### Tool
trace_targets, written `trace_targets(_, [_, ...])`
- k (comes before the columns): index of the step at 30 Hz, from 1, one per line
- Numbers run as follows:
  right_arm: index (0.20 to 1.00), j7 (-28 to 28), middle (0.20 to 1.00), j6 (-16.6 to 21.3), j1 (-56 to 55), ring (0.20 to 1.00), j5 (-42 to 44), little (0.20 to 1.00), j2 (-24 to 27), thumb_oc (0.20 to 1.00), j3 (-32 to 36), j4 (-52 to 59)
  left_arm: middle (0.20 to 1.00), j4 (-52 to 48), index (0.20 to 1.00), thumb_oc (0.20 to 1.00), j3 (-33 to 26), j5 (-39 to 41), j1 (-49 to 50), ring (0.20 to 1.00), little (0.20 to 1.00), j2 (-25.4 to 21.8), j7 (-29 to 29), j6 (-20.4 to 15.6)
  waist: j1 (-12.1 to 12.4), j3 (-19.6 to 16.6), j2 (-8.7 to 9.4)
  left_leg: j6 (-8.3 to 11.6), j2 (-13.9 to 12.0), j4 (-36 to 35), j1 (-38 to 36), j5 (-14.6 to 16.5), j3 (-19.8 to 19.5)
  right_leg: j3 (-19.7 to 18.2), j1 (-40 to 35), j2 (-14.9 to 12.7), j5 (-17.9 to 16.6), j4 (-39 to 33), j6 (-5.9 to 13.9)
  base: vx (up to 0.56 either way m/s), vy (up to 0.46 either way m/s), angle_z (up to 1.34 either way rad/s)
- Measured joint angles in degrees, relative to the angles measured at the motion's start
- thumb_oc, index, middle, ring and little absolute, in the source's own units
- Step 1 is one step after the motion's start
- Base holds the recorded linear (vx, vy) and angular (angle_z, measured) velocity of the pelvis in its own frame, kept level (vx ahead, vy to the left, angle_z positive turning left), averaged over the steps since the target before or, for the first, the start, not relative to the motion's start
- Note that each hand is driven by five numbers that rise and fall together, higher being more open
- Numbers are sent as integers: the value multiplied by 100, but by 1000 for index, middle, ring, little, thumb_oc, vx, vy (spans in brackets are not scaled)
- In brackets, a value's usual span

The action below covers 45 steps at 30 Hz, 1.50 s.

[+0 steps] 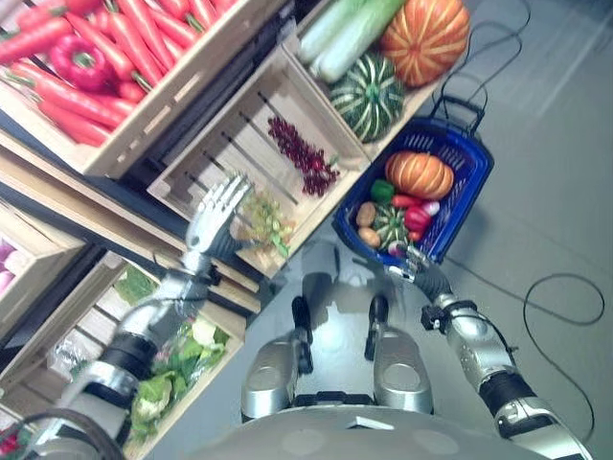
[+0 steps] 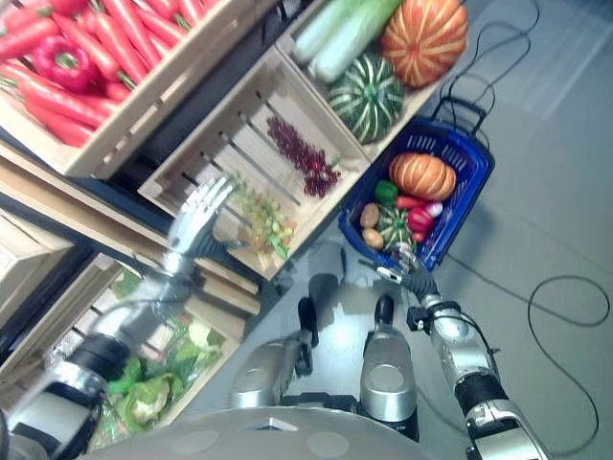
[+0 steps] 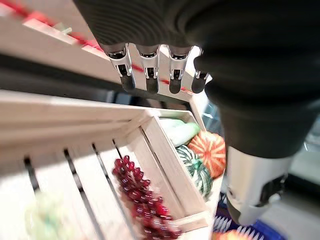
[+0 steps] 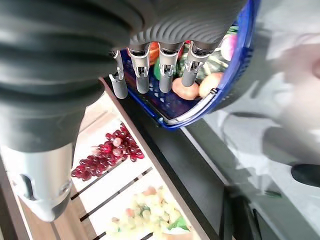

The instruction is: Pick up fruits and vegetables into the basket

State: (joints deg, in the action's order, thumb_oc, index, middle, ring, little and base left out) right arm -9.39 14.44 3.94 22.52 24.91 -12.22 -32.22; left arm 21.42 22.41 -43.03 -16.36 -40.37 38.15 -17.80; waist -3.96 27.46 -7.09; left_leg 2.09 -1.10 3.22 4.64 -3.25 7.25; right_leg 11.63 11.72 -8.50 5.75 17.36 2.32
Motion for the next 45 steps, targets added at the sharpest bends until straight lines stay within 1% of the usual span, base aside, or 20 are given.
trace_targets(1, [1000,42,1000,-2,6,1000,0,1000,40,1000,-9,66,1000,-50,1000,1000,118,-26,-104,1000,1000,-139,22,146,-18,51,14,-3,24,79,96,2,35,-52,149,-40,42,153,-12,-43,49,-13])
trace_targets(2, [1000,94,1000,18,59,1000,8,1000,154,1000,2,246,1000,-113,1000,1000,246,-216,-339,1000,1000,-483,23,325,-58,170,8,-22,89,223,346,17,88,-169,526,-126,162,494,-15,-34,55,-14])
trace_targets(4, [1000,189,1000,25,203,1000,68,1000,366,1000,22,413,1000,-141,1000,1000,342,-396,-717,1000,1000,-798,-28,698,-182,392,-44,-41,126,421,677,18,177,-300,959,-189,183,833,-51,-29,79,-18])
trace_targets(7, [1000,281,1000,48,231,1000,235,1000,541,1000,25,636,1000,-164,1000,1000,716,-448,-1244,1000,1000,-1139,-199,1112,-320,391,-48,-32,127,625,1118,26,300,-471,1525,-202,225,1114,-105,-2,77,-18])
trace_targets(8, [1000,297,1000,61,253,1000,300,1000,575,1000,34,699,1000,-164,1000,1000,783,-469,-1373,1000,1000,-1204,-257,1201,-350,391,-48,-27,124,690,1229,33,334,-511,1662,-203,230,1194,-109,-13,43,-19])
trace_targets(10, [1000,325,1000,82,334,1000,477,1000,657,1000,126,871,1000,-141,1000,1000,1000,-607,-1880,1000,1000,-1236,-433,1528,-474,390,-50,-5,114,919,1671,58,404,-651,2190,-199,246,1451,-155,4,48,-18])
trace_targets(12, [1000,376,1000,118,331,1000,575,1000,726,1000,125,995,1000,-122,1000,1000,1201,-675,-2139,1000,1000,-1239,-559,1634,-553,390,-51,11,108,1088,1893,105,414,-689,2422,-207,280,1606,-206,19,48,-8])
trace_targets(13, [1000,409,1000,197,337,1000,599,1000,778,1000,131,1095,1000,-109,1000,1000,1301,-755,-2245,1000,1000,-1238,-631,1760,-573,389,-52,19,96,1176,2032,129,466,-750,2600,-198,292,1687,-225,29,63,-17])
trace_targets(15, [1000,431,1000,307,345,1000,711,1000,867,1000,241,1408,1000,9,1000,1000,1434,-869,-2382,1000,1000,-1237,-767,1975,-609,385,-58,26,49,1552,2474,276,617,-935,3095,-171,328,1969,-269,28,51,-27])
trace_targets(18, [1000,517,1000,427,402,1000,837,1000,898,1000,343,1554,1000,377,1000,1000,1488,-878,-2457,1000,1000,-1118,-879,2267,-718,384,-60,36,5,1918,2897,382,667,-1023,3524,-164,331,2249,-329,19,39,-11])
trace_targets(22, [1000,526,1000,585,442,1000,1008,1000,994,1000,485,1824,1000,935,1000,1000,1503,-904,-2437,1000,1000,-844,-875,2840,-716,380,-66,54,-75,2392,3329,571,726,-1200,3965,-91,399,2539,-339,63,46,-12])
trace_targets(25, [1000,519,1000,648,486,1000,1019,1000,1025,1000,521,2043,1000,1408,1000,1000,1528,-943,-2431,1000,1000,-581,-878,3140,-745,379,-67,67,-97,2577,3521,641,764,-1308,4213,-63,405,2681,-344,50,53,-12])
trace_targets(27, [1000,504,1000,679,537,1000,1060,1000,1026,1000,543,2200,1000,1681,1000,1000,1536,-942,-2438,1000,1000,-434,-945,3284,-782,379,-67,81,-102,2650,3704,661,808,-1373,4426,-68,401,2765,-344,17,40,-8])
trace_targets(30, [1000,479,1000,684,594,1000,1064,1000,1027,1000,587,2246,1000,1893,1000,1000,1544,-941,-2404,1000,1000,-234,-1251,3492,-812,379,-67,79,-118,2718,3938,662,815,-1436,4690,-31,393,2823,-358,4,38,-9])
trace_targets(33, [1000,420,1000,685,629,1000,1063,1000,1028,1000,592,2326,1000,2072,1000,1000,1544,-935,-2420,1000,1000,-56,-1527,3737,-812,379,-67,102,-179,2773,4084,686,820,-1438,4826,27,385,2831,-374,3,6,-7])
trace_targets(34, [1000,420,1000,685,629,1000,1063,1000,1028,1000,592,2326,1000,2072,1000,1000,1544,-935,-2420,1000,1000,-56,-1527,3737,-812,379,-67,102,-179,2773,4084,686,820,-1438,4826,27,385,2831,-374,5,-4,-4])
trace_targets(35, [1000,415,1000,685,736,1000,1062,1000,1029,1000,591,2339,1000,2141,1000,1000,1543,-936,-2406,1000,1000,31,-1614,3864,-802,379,-67,127,-194,2831,4169,719,800,-1436,4911,38,393,2880,-393,0,0,0])
trace_targets(38, [1000,502,1000,691,1025,1000,1055,1000,1080,1000,591,2432,1000,2335,1000,1000,1541,-941,-2427,1000,1000,149,-1546,4048,-775,379,-67,127,-200,2968,4356,758,785,-1459,5088,35,406,2981,-414,4,13,1])
trace_targets(42, [1000,609,1000,707,1060,1000,1055,1000,1219,1000,638,2480,1000,2425,1000,1000,1534,-988,-2477,1000,1000,147,-1249,4271,-725,379,-66,103,-200,3060,4462,789,778,-1489,5169,28,407,3010,-411,0,0,0])
trace_targets(45, [1000,661,1000,738,1066,1000,1055,1000,1279,1000,681,2571,1000,2499,1000,1000,1533,-987,-2635,1000,1000,120,-1162,4363,-727,379,-66,82,-196,3173,4682,810,778,-1514,5374,18,404,3084,-406,0,0,0])
